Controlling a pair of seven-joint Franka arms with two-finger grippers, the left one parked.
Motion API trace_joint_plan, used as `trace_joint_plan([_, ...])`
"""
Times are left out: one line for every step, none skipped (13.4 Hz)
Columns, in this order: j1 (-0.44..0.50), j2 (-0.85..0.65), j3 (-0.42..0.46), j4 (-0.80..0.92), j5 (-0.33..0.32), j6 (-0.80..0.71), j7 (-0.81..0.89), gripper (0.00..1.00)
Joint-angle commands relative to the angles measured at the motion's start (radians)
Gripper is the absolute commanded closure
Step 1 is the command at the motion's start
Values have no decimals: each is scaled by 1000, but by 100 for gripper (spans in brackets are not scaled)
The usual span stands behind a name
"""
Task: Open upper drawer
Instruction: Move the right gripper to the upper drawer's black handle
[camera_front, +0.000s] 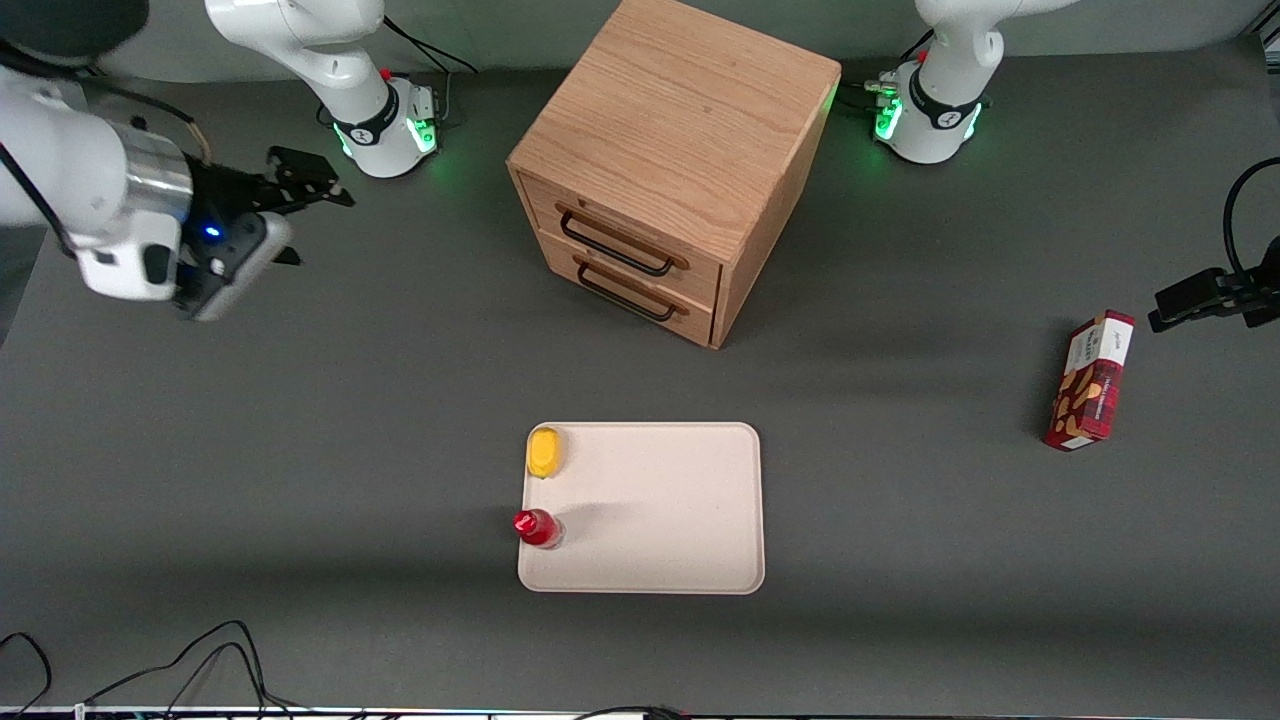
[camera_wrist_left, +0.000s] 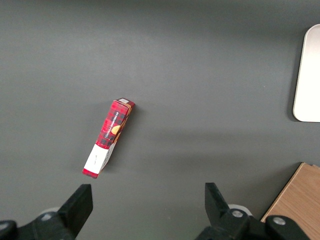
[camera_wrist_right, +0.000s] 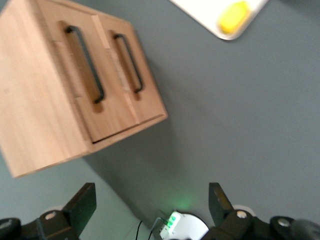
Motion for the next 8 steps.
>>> trace_joint_plan([14,108,106,67,59,28,-48,0])
trace_joint_plan([17,149,163,67,56,62,-46,0])
trace_joint_plan([19,181,217,63,44,118,-37,0])
trace_joint_plan([33,204,275,52,17,175,-31,0])
trace_joint_plan([37,236,306,44,3,211,-20,0])
trace_joint_plan([39,267,332,40,-2,243,1,0])
trace_joint_plan([52,284,354,32,-25,283,20,0])
trace_joint_plan([62,299,366,20,-55,318,35,0])
